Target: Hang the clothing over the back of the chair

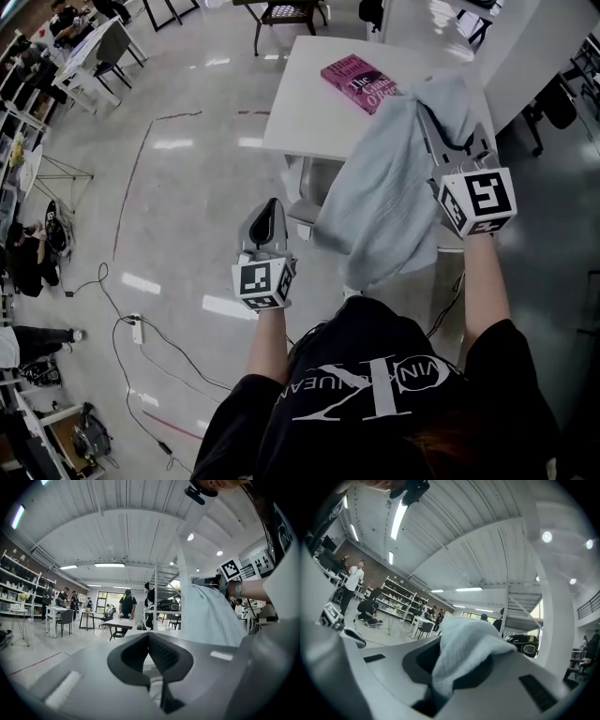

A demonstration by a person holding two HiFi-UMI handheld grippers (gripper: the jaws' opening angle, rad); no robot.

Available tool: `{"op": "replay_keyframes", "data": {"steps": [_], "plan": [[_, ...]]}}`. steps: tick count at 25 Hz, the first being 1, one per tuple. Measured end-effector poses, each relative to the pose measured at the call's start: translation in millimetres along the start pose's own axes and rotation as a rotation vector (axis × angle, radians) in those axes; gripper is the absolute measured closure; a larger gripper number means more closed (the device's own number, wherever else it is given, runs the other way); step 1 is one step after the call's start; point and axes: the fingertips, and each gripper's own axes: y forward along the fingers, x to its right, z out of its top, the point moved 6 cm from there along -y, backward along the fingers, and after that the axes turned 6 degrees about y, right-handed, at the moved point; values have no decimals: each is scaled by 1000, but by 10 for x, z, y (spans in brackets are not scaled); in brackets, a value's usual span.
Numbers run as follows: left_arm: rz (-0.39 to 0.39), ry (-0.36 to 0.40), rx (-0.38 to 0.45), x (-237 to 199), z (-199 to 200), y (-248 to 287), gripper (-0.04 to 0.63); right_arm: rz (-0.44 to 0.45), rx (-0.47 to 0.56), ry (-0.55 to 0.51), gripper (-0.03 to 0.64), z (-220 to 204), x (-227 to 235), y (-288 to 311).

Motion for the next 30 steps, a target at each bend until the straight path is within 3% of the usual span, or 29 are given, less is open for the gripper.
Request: {"op": "replay_keyframes", "data": {"steps": [6, 9, 13, 17, 19, 26, 30], "plan": [[19, -6, -25, -19, -65, 42, 584, 71, -128, 30, 566, -592, -197, 59], [20, -8, -35, 0, -97, 50, 584, 146, -216, -8, 566, -941, -394, 59], [17, -12, -50, 21, -132, 68, 584, 350, -391, -76, 566, -1411, -750, 43], [18, -13, -66, 27, -164, 89, 584, 601, -635, -17, 566, -1865, -1060, 13], [20, -16, -70, 30, -168, 88, 584, 676, -732, 5, 566, -2019, -1157, -11], [42, -22, -91, -49, -213, 46, 584, 686, -898, 192, 547, -2226, -1122, 102], [50, -28, -95, -79, -241, 43, 584, 699, -980, 234, 514, -2278, -1119, 124]]}}
